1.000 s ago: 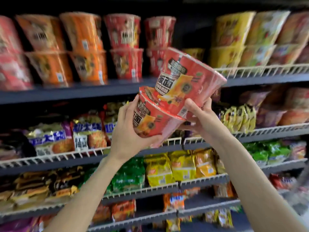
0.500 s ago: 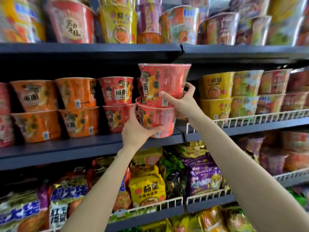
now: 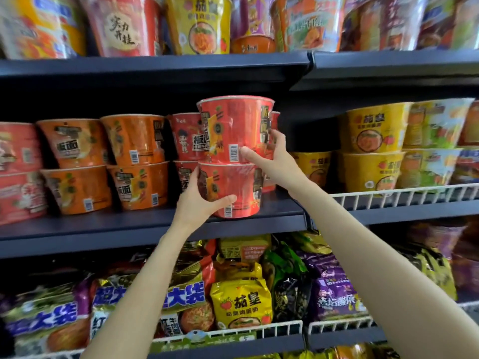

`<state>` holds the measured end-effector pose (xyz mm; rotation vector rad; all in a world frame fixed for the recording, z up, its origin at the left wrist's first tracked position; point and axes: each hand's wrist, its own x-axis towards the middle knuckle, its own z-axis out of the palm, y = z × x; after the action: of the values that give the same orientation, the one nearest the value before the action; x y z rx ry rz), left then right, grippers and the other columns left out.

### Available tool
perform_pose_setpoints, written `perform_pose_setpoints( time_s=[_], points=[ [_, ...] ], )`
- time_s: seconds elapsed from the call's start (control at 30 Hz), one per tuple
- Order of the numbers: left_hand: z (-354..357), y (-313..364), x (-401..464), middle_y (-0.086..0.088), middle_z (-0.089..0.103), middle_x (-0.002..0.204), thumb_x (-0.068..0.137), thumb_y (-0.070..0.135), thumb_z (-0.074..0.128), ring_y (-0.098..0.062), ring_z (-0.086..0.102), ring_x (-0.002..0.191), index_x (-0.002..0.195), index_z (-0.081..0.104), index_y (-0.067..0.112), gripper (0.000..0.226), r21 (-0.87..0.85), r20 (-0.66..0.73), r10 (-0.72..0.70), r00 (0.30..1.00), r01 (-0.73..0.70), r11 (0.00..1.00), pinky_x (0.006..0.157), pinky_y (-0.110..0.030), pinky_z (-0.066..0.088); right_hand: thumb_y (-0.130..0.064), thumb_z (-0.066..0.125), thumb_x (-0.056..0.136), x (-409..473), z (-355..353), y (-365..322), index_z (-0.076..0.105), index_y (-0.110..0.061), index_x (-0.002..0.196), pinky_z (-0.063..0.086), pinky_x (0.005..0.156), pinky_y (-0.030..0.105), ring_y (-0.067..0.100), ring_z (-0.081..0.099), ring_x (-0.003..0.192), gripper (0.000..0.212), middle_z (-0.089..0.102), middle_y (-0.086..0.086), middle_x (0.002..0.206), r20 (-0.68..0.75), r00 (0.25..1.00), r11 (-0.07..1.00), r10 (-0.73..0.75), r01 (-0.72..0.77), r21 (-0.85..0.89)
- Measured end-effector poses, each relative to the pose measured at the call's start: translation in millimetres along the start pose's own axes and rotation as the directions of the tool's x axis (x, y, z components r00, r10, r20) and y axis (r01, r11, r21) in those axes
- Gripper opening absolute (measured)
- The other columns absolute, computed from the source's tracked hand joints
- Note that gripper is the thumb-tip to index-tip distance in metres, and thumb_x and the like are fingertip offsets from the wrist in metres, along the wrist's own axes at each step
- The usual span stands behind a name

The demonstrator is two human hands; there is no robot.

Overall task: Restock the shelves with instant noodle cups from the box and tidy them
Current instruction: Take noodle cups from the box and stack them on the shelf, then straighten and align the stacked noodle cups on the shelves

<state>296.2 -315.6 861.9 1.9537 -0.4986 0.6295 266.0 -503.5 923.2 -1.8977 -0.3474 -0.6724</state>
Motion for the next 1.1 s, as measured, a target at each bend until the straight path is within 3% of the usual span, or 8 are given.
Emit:
perform_pose_setpoints(
  time_s=[0.2, 0.3, 0.47, 0.67, 0.77, 0.87, 0.97, 1.1],
  points=[
    [-39, -2, 0, 0.012, 0.046, 0.136, 0.052, 0.062, 0.081, -0.009, 0.052, 0.113, 0.132, 0.033, 0.046, 0.095, 0.082, 0.065, -0.047, 0.997, 0.042, 0.996, 0.099, -0.034, 0.044, -0.074, 0.060, 0.070, 3, 28, 6, 0.012, -0.032, 0.145, 0.050, 0.093, 0.046, 0.019, 0.058, 0.115, 0.099, 0.055, -0.001, 0.135, 0.045, 0.992, 0.990, -0.119, 0.122, -0.068],
    [-37, 0, -6, 0.014, 0.048, 0.131, 0.064, 0.040, 0.081, 0.002, 0.053, 0.104, 0.127, 0.032, 0.044, 0.080, 0.054, 0.053, -0.094, 0.994, 0.091, 0.994, 0.097, -0.032, 0.046, -0.080, 0.052, 0.070, 5, 32, 8, 0.007, -0.031, 0.147, 0.049, 0.092, 0.049, 0.028, 0.055, 0.118, 0.102, 0.046, 0.004, 0.143, 0.064, 0.982, 0.974, -0.179, 0.186, -0.132],
    [-21, -1, -24, 0.005, 0.032, 0.150, 0.070, 0.037, 0.075, -0.011, 0.041, 0.130, 0.150, 0.006, 0.033, 0.106, -0.012, -0.156, -0.099, 0.983, 0.098, 0.995, 0.104, -0.034, 0.038, -0.072, 0.054, 0.076, 8, 25, 26, 0.009, -0.030, 0.147, 0.052, 0.086, 0.045, 0.026, 0.059, 0.108, 0.094, 0.045, 0.005, 0.142, 0.112, 0.962, 0.964, -0.248, 0.256, -0.066],
    [26, 29, -38, 0.007, 0.045, 0.135, 0.085, 0.037, 0.058, -0.010, 0.042, 0.126, 0.137, 0.038, 0.024, 0.057, 0.289, -0.545, 0.323, 0.774, -0.188, 0.939, 0.107, -0.033, 0.036, -0.048, 0.058, 0.088, 12, -12, 42, 0.017, -0.022, 0.148, 0.036, 0.094, 0.023, 0.015, 0.040, 0.132, 0.078, 0.033, 0.002, 0.151, 0.186, 0.925, 0.939, -0.332, 0.343, -0.030],
    [55, 59, -33, -0.001, 0.056, 0.116, 0.085, 0.014, 0.057, -0.019, 0.052, 0.111, 0.118, 0.057, 0.004, 0.034, 0.554, -0.387, 0.699, 0.601, -0.454, 0.698, 0.099, -0.029, 0.039, -0.041, 0.059, 0.090, 26, -51, 49, 0.033, -0.024, 0.141, 0.039, 0.096, 0.027, 0.015, 0.046, 0.126, 0.060, 0.046, -0.001, 0.141, 0.224, 0.879, 0.868, -0.421, 0.462, -0.182],
    [90, 81, -15, -0.003, 0.066, 0.104, 0.082, 0.005, 0.059, -0.021, 0.059, 0.102, 0.105, 0.067, 0.007, 0.024, 0.660, -0.093, 0.815, 0.573, -0.578, 0.481, 0.095, -0.031, 0.043, -0.033, 0.060, 0.089, 47, -88, 61, 0.050, -0.025, 0.127, 0.048, 0.091, 0.039, 0.015, 0.057, 0.110, 0.041, 0.060, -0.004, 0.123, 0.280, 0.828, 0.739, -0.486, 0.560, -0.374],
    [111, 81, 8, 0.001, 0.068, 0.106, 0.081, 0.011, 0.060, -0.019, 0.057, 0.108, 0.103, 0.070, 0.015, 0.025, 0.793, 0.068, 0.814, 0.577, -0.526, 0.306, 0.102, -0.033, 0.037, -0.031, 0.059, 0.089, 72, -108, 77, 0.056, -0.021, 0.121, 0.050, 0.086, 0.040, 0.021, 0.059, 0.107, 0.033, 0.064, -0.001, 0.117, 0.330, 0.813, 0.607, -0.480, 0.579, -0.545],
    [91, 63, 20, 0.003, 0.068, 0.109, 0.083, 0.016, 0.061, -0.019, 0.055, 0.111, 0.104, 0.069, 0.018, 0.022, 0.896, 0.043, 0.784, 0.620, -0.371, 0.244, 0.108, -0.040, 0.031, -0.037, 0.054, 0.093, 98, -106, 95, 0.053, -0.020, 0.125, 0.049, 0.086, 0.039, 0.025, 0.058, 0.109, 0.036, 0.059, 0.002, 0.123, 0.392, 0.827, 0.516, -0.403, 0.559, -0.649]
  ],
)
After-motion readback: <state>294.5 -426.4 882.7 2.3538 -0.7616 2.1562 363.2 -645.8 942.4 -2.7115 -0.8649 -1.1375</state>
